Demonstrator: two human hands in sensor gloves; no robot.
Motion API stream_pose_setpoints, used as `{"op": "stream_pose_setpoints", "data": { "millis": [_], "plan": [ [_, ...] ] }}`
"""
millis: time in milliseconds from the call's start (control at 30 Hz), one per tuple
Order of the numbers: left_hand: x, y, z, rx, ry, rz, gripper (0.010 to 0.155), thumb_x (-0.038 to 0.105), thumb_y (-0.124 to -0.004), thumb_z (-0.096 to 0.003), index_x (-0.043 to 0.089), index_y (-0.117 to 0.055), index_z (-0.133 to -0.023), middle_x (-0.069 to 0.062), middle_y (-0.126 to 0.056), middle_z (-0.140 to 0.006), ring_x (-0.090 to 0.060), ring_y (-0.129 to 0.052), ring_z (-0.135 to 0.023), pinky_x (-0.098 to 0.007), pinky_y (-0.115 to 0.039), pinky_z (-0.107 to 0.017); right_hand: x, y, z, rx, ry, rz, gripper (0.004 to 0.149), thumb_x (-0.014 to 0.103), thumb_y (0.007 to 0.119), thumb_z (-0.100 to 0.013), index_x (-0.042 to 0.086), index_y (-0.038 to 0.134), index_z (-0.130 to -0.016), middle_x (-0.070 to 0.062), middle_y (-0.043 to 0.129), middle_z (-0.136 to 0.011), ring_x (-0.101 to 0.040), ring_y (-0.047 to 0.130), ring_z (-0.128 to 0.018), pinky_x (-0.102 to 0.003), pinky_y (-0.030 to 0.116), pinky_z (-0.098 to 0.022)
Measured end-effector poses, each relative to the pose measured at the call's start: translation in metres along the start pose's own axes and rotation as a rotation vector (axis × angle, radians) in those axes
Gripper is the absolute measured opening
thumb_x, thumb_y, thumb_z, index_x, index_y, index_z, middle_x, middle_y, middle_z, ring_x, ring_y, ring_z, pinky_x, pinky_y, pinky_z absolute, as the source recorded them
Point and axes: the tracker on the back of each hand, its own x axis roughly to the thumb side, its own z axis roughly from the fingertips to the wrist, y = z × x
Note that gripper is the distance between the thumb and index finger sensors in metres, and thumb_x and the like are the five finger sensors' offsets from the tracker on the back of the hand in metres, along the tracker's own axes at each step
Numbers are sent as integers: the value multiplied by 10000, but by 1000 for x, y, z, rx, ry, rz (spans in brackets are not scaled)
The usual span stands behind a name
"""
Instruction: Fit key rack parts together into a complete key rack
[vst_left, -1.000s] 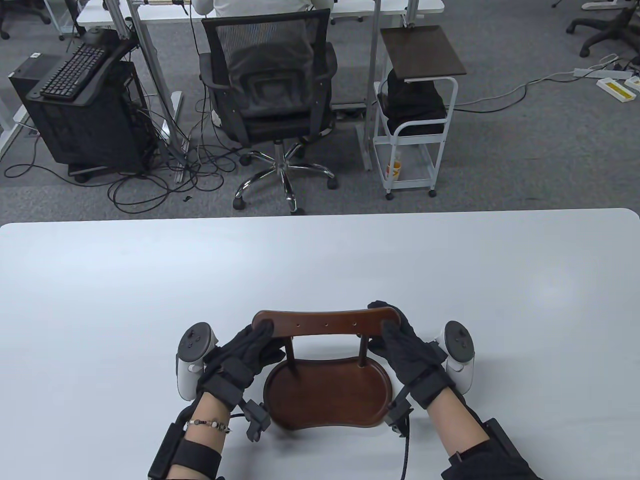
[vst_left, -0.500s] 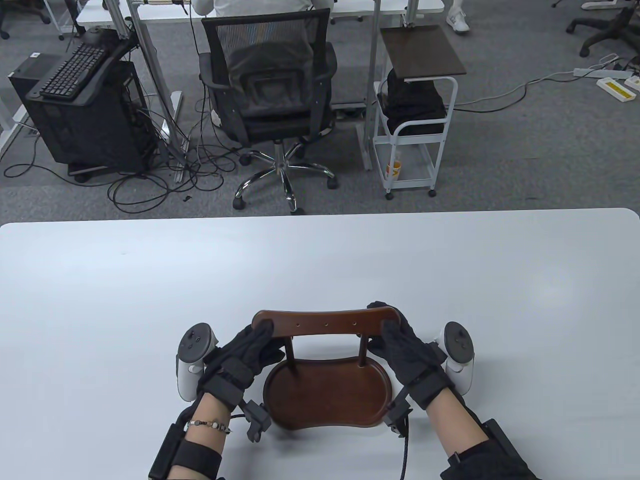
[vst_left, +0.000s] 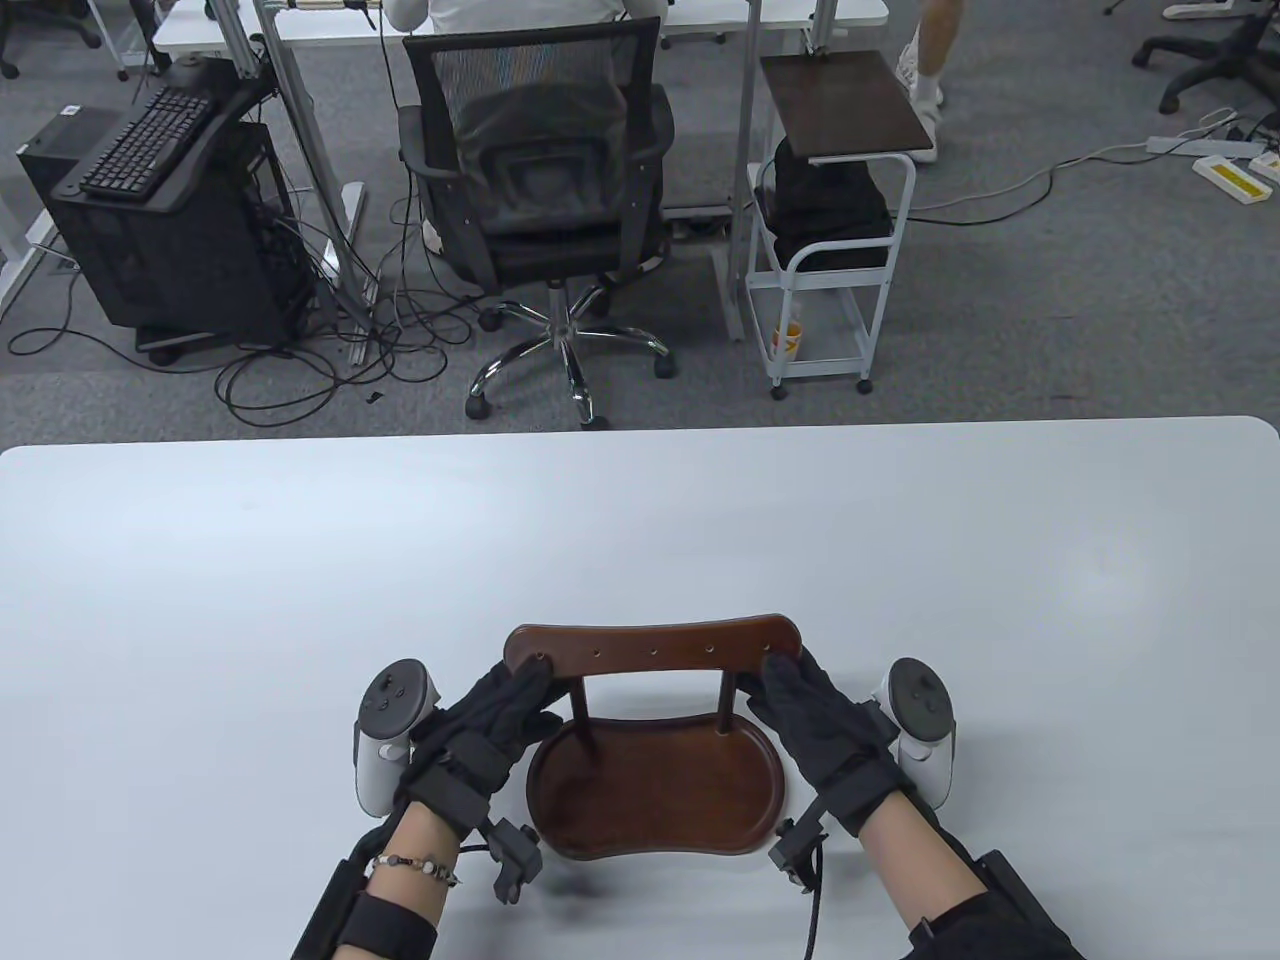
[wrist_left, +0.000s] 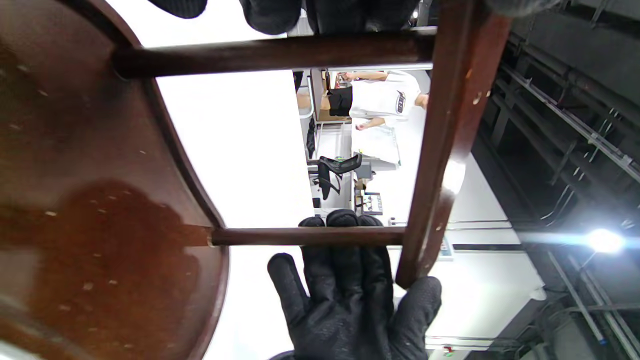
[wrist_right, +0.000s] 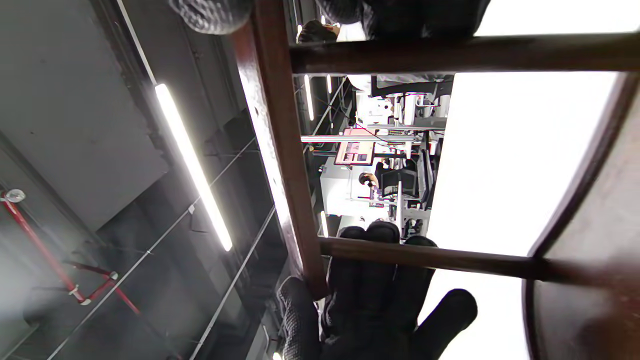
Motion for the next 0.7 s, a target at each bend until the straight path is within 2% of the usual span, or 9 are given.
{"op": "stream_pose_setpoints", "data": {
  "millis": [133, 367, 567, 700],
  "plan": [
    [1, 10, 17, 21, 10, -94, 756, 617, -582, -597, 219, -320, -1184, -110, -349, -1283, -453, -385, -1159, -701, -440, -751, 1, -6, 10, 3, 7, 75, 746, 537, 616, -572, 89, 395, -1125, -223, 550, -1151, -496, 517, -1005, -662, 432, -671],
    [12, 35, 55, 104, -8, -214, 747, 592, -586, -602, 193, -335, -1181, -131, -355, -1275, -463, -393, -1150, -702, -438, -746, 8, -26, 34, -41, 10, 175, 724, 493, 655, -566, 81, 427, -1117, -232, 560, -1145, -506, 516, -1000, -666, 423, -672],
    [22, 56, 83, 382, 4, -403, 646, 538, -562, -610, 179, -484, -1142, -140, -530, -1225, -462, -535, -1102, -679, -498, -733, 14, -49, 58, -233, 17, 344, 623, 425, 649, -584, 72, 544, -1086, -248, 651, -1100, -527, 587, -955, -672, 457, -658],
    [25, 59, 92, 510, 41, -612, 631, 524, -550, -611, 169, -507, -1131, -150, -554, -1209, -466, -558, -1085, -671, -505, -729, 18, -59, 65, -270, 66, 539, 600, 411, 648, -585, 62, 588, -1070, -257, 685, -1080, -534, 612, -938, -673, 465, -655]
  ]
}}
